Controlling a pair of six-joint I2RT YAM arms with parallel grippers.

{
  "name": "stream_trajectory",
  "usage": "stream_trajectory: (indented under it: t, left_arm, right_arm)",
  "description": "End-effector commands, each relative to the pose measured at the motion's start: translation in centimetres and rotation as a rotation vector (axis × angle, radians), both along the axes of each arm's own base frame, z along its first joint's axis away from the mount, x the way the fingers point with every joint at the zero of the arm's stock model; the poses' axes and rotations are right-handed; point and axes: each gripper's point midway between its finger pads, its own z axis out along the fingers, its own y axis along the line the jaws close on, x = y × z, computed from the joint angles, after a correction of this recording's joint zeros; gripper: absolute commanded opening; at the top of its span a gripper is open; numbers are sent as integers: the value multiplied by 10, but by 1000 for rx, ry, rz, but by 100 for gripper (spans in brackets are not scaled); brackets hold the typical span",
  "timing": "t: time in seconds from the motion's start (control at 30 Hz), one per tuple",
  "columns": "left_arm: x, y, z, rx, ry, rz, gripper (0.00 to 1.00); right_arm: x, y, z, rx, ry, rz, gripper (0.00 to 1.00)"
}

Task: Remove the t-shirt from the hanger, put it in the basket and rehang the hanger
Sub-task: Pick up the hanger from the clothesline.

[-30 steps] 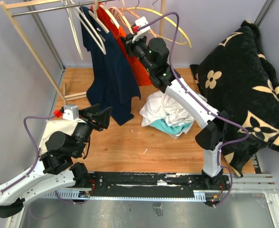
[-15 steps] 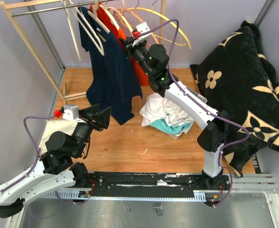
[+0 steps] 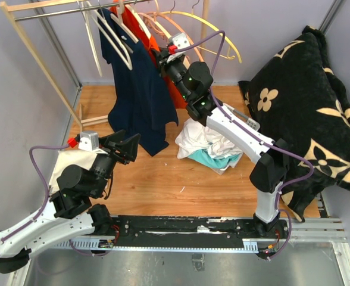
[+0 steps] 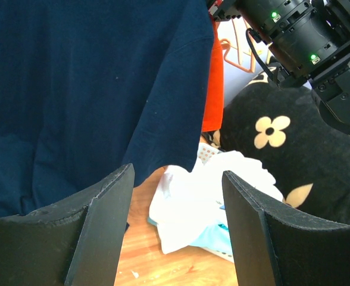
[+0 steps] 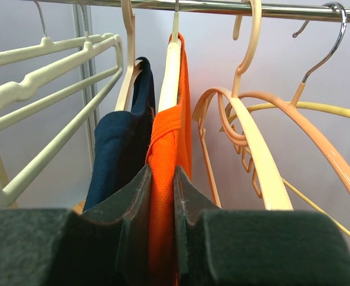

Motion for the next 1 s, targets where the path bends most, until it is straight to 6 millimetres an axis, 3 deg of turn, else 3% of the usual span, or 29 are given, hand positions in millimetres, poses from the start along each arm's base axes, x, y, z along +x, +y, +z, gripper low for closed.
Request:
stream_trajectory:
  t: [0.0, 0.53, 0.97]
  left_arm:
    - [0, 2, 9, -27, -20, 9, 66]
    - [-1, 3, 15, -34, -26, 7, 66]
    - [-1, 6, 22, -31, -35, 20, 66]
  right_arm:
    - [-39, -25, 87, 147, -191, 3, 1]
    - [-47, -28, 103, 162, -222, 12, 1]
    - [-58, -38, 101, 149, -226, 1, 1]
